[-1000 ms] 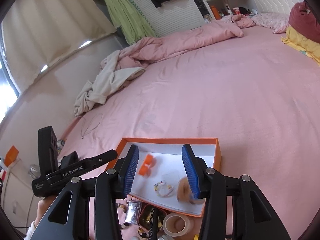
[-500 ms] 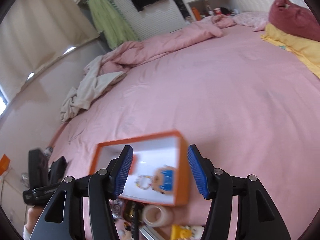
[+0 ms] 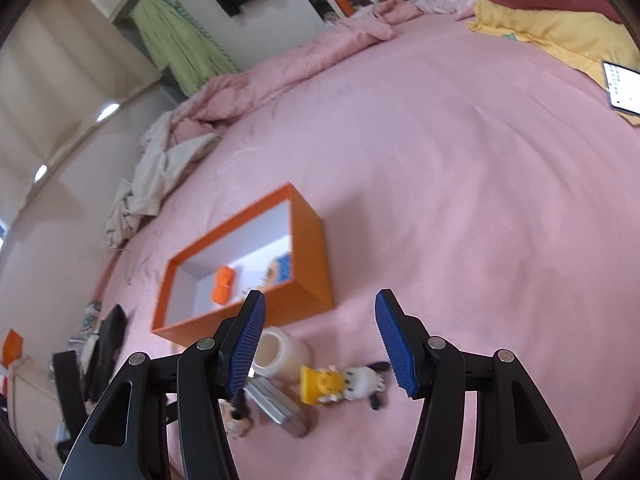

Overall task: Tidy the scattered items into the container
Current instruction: 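Grasp the bead bracelet with the left gripper while the right gripper grasps the yellow duck figure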

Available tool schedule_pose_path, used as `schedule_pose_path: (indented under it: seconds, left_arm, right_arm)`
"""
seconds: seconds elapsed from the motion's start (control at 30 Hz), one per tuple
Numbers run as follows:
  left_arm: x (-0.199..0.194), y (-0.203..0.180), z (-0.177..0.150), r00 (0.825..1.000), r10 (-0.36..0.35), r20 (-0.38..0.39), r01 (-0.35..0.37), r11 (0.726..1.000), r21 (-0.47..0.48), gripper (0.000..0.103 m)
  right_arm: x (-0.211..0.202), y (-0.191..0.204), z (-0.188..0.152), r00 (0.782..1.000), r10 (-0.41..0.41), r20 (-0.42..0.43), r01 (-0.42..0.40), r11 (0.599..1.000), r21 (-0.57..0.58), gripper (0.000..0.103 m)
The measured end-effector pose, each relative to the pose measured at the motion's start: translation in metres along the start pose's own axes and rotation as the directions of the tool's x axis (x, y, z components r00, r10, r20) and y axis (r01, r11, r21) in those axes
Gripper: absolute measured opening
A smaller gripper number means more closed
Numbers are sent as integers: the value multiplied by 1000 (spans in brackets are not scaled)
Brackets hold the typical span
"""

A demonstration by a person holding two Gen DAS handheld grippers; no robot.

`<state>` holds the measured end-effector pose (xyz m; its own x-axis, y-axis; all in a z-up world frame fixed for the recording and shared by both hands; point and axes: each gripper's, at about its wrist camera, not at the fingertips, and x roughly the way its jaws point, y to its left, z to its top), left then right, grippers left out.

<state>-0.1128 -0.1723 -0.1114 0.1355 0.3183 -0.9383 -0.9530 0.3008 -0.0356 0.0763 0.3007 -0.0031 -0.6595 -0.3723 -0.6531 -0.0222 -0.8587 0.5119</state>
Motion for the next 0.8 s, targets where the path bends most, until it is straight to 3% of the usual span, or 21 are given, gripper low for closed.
schedule_pose_path:
  seconds: [0.1, 0.17, 0.27, 0.3, 0.33, 0.37, 0.43, 0.53, 0.67, 0.8]
  left_arm:
    - [29, 5, 4, 999, -8, -46, 4, 996, -89, 66]
    - [35, -1, 6, 1000, 13, -7, -13, 998, -64, 75]
    - [42, -10, 4, 998, 52, 22, -52, 999, -16, 76]
    - [42, -10, 4, 999, 45, 26, -45, 999, -15, 74]
    - [41, -9, 4, 999, 27, 28, -27, 1000, -16, 63]
    - [39, -7, 3, 999, 22, 38, -21, 1000, -20, 42]
    - [34, -2, 2, 999, 12, 51, -10, 999, -34, 20]
    - [33, 3, 1, 999, -33, 36, 35, 998, -57, 20]
    - [18, 11, -2, 987, -158, 38, 161, 981, -105, 19]
    - [-13, 24, -3, 976, -191, 103, 202, 974, -101, 19]
  right_arm:
    - [5, -6, -6, 998, -44, -45, 44, 999, -7, 57]
    - [11, -9, -11, 995, -42, -85, 41, 999, -12, 57]
    - [27, -8, -23, 980, -68, -189, 58, 997, -56, 57]
    - [34, -7, -28, 970, -94, -224, 79, 994, -77, 58]
    - [38, -6, -33, 964, -107, -243, 88, 992, -86, 62]
    - [40, -7, -36, 963, -91, -253, 74, 994, -74, 65]
    - [42, -9, -38, 962, -68, -266, 56, 997, -51, 71]
    - [39, -12, -39, 963, -54, -265, 45, 998, -38, 71]
    - [38, -17, -42, 957, 19, -289, -16, 1000, 14, 71]
    - [45, -5, -44, 946, -26, -324, 16, 999, -35, 72]
